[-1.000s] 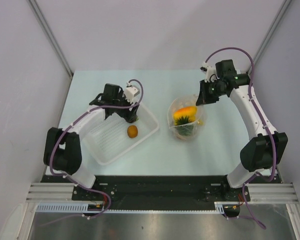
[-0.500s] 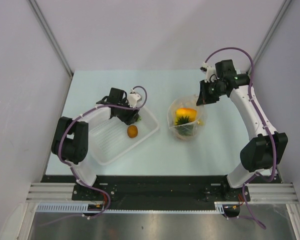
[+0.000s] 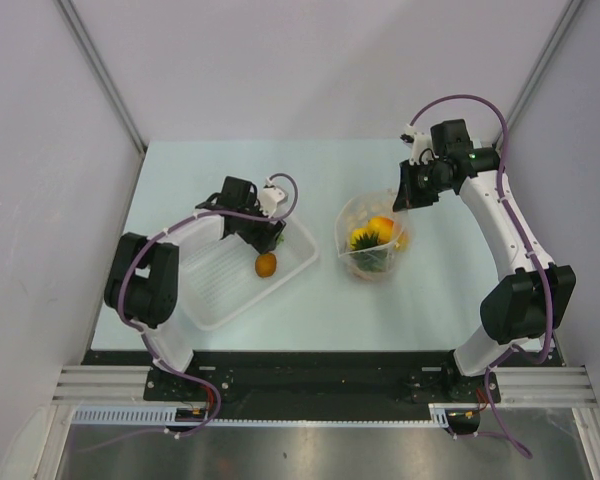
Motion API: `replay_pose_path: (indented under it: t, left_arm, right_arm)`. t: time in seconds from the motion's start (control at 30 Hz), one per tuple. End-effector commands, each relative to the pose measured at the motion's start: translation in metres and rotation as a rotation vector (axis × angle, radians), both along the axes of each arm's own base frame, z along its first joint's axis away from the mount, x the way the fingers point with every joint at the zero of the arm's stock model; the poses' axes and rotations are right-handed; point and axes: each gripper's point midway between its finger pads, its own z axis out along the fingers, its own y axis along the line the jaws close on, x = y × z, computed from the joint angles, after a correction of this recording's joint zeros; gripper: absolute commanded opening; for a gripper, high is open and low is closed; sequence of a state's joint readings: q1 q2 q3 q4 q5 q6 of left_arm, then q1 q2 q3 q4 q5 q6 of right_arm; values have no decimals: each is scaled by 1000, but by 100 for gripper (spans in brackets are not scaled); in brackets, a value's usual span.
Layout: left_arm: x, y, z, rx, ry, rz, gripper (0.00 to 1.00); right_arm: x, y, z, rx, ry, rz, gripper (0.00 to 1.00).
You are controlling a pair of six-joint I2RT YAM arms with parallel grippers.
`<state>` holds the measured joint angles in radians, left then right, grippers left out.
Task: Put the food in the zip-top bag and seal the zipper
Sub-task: Pick up the fake fruit from the bin.
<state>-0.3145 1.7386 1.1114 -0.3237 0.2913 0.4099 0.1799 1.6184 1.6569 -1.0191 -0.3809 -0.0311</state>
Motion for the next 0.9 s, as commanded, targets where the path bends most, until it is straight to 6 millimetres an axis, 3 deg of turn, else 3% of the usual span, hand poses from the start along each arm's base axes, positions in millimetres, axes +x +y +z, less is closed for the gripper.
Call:
replay_pose_path:
  t: [0.0,0.1,0.23,0.4,0.5,0.53,0.6,0.63,0.67,0.87]
  left_arm:
    - [11,-17,7,-26,-24,-20,92]
    - [9,-23,1,-34,-6,-34,92]
    - [6,-24,-2,-33,23,-34,84]
    - [-2,-27,20,-74,0,-47,69]
    - [-4,-34,66,-150,-71,-47,58]
    - [-6,-39,93,-195,-121,-59,55]
    - [-7,-49,128,-273,-165,-58,46]
    - [-8,-55,145,-303,-190,-67,45]
    - [-10,-64,174,-349,-232,-84,45]
    - [-49,-130,266,-505,-329,-239,44]
  right_arm:
    - [4,1,14,0,-56,9,0]
    - [4,1,13,0,-54,9,0]
    - [5,1,12,0,-52,11,0]
    - [6,3,12,6,-47,16,0]
    - [5,2,12,4,-49,16,0]
    - [4,2,11,6,-46,18,0]
    - [4,2,11,7,-45,17,0]
    - [4,2,10,7,-43,17,0]
    - [4,3,10,7,-43,16,0]
    - [5,4,15,16,-53,15,0]
